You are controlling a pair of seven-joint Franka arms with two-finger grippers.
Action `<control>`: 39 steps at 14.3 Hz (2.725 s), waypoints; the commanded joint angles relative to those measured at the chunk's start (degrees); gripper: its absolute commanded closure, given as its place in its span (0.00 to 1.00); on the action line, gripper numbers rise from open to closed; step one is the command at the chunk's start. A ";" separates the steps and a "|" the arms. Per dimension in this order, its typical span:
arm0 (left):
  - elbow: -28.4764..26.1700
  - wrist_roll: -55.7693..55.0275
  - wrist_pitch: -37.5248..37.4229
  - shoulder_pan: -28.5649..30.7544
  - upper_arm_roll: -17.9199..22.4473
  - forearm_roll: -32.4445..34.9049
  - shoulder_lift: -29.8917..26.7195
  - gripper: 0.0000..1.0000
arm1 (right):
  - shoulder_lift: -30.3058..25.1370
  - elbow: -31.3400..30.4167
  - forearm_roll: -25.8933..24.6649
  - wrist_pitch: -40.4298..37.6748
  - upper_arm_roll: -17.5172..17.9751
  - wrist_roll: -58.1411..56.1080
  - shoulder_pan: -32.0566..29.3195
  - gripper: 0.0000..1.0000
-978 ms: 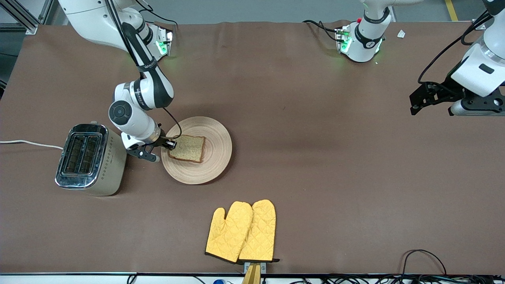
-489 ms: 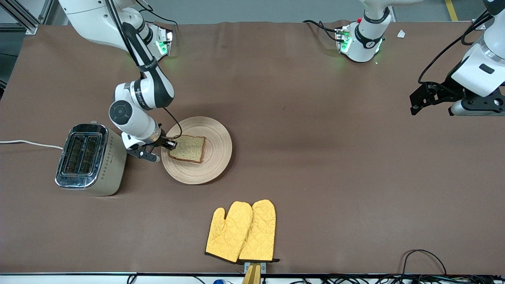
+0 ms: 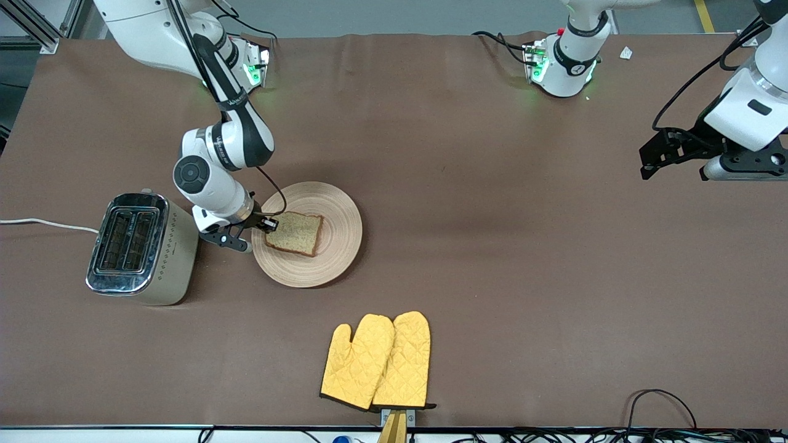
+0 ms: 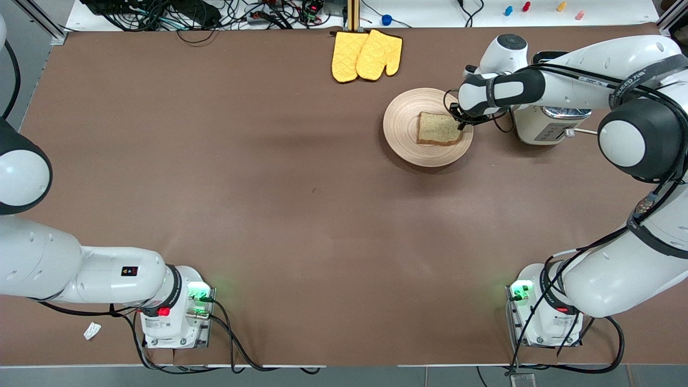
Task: Move plate and put bread in toaster
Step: 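Lift the bread slice with the right gripper over the toaster, then lower the bread into the toaster slot with the right gripper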
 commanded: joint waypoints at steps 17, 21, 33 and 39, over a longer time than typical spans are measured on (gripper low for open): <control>-0.91 0.96 -0.20 0.17 0.24 -0.86 -1.10 0.00 | -0.35 38.37 -47.46 -63.04 0.08 1.32 0.89 1.00; -0.91 0.96 -0.20 0.17 0.24 -0.86 -1.10 0.00 | 2.11 38.11 -54.85 -63.48 -0.28 1.76 -0.61 1.00; -1.00 0.96 -0.20 0.17 0.24 -0.86 -1.10 0.00 | 6.33 38.37 -60.76 -63.49 -0.19 1.15 -3.25 0.99; -0.91 0.96 -0.20 0.17 0.24 -0.86 -1.10 0.00 | 7.56 38.46 -60.76 -63.40 -0.19 2.29 -2.63 0.11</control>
